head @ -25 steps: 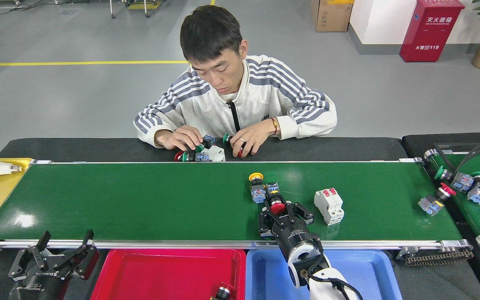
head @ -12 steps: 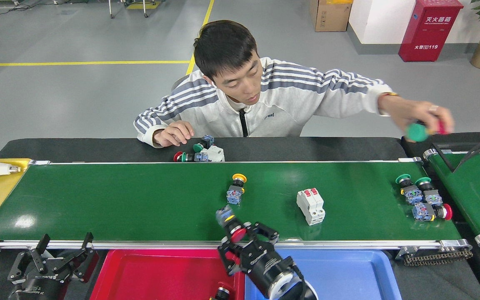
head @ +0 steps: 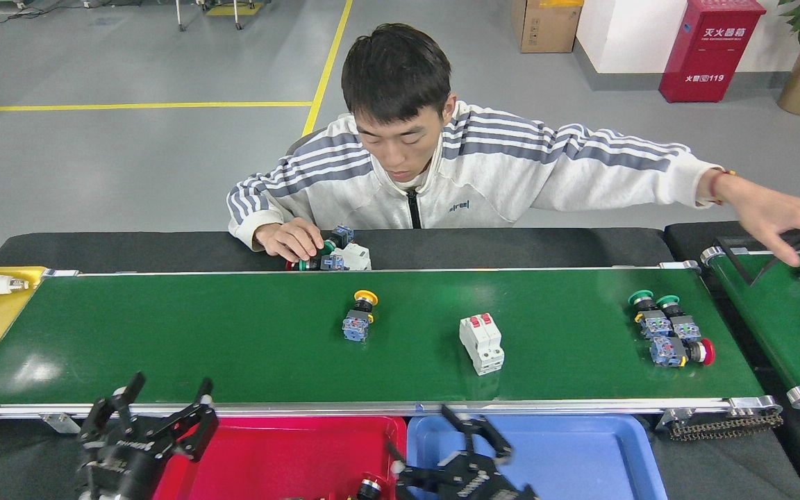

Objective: Pick switch part from conveyor to tray

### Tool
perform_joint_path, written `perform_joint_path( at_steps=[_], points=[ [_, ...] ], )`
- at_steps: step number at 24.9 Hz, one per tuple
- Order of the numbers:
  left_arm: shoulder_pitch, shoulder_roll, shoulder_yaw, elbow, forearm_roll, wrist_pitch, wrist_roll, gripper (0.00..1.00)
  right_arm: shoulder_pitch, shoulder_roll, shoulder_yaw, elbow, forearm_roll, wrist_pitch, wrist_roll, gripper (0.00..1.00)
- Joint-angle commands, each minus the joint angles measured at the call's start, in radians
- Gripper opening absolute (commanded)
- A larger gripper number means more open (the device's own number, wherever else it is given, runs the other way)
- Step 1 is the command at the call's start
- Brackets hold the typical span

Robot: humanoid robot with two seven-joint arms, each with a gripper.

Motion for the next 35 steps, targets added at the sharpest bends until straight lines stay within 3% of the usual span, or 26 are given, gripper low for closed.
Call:
perform_joint_path(
  at_steps=[1,6,9,14,17,21,22,23,25,27,28,29,30,31,33,35],
  points=[
    [-0.047,-0.026,-0.054,0.025,-0.029,0.007,-0.009,1.0,0.013,0.009,-0.033,-0.02,-0.003,0.136,-0.085,1.0],
    [-0.153,-0.099,-0.079,0.197,-0.036,0.006,-0.017,1.0,-0.024,0.002,-0.024,-0.017,-0.001,0.22,-0.071,1.0],
    [-0.231,-0.123,-0.11,0.318,-0.036,0.007,-0.017,1.0,-0.139,-0.002,0.082,0.019,0.008,0.213,-0.023,1.0],
    [-0.34,-0.133,-0.119,0.459,-0.035,0.01,-0.017,1.0,-0.354,-0.027,0.24,0.184,-0.007,0.162,0.112,1.0],
    [-0.388,-0.133,-0.114,0.544,-0.035,0.033,-0.015,1.0,-0.437,0.001,0.249,0.271,-0.047,0.032,0.178,1.0],
    [-0.455,-0.136,-0.114,0.663,-0.032,0.072,-0.006,0.98,-0.523,0.048,0.266,0.366,-0.055,0.01,0.184,1.0],
    [-0.463,-0.136,-0.113,0.68,-0.027,0.072,-0.005,0.9,-0.546,0.061,0.272,0.397,-0.058,0.005,0.184,1.0],
    [-0.469,-0.138,-0.113,0.69,-0.024,0.07,-0.005,0.72,-0.572,0.081,0.275,0.435,-0.064,-0.011,0.184,1.0],
    [-0.471,-0.136,-0.111,0.693,-0.007,0.058,-0.003,0.2,-0.63,0.113,0.275,0.53,-0.086,-0.039,0.184,1.0],
    [-0.471,-0.135,-0.113,0.694,0.065,0.032,-0.003,0.08,-0.67,0.113,0.28,0.587,-0.119,-0.042,0.181,0.99],
    [-0.469,-0.132,-0.113,0.693,0.109,0.001,-0.001,0.05,-0.678,0.113,0.288,0.595,-0.136,-0.041,0.181,0.87],
    [-0.469,-0.13,-0.113,0.69,0.126,-0.014,-0.001,0.04,-0.679,0.111,0.292,0.593,-0.133,-0.041,0.181,0.68],
    [-0.463,-0.129,-0.113,0.683,0.131,-0.028,-0.001,0.03,-0.681,0.107,0.3,0.593,-0.125,-0.036,0.182,0.34],
    [-0.461,-0.127,-0.113,0.676,0.132,-0.04,0.0,0.03,-0.679,0.101,0.303,0.593,-0.121,-0.031,0.182,0.12],
    [-0.434,-0.126,-0.113,0.631,0.134,-0.112,0.0,0.03,-0.676,0.091,0.3,0.593,-0.124,-0.027,0.181,0.02],
    [-0.388,-0.113,-0.107,0.555,0.134,-0.188,-0.001,0.03,-0.675,0.094,0.294,0.588,-0.13,0.019,0.178,0.02]
  ],
)
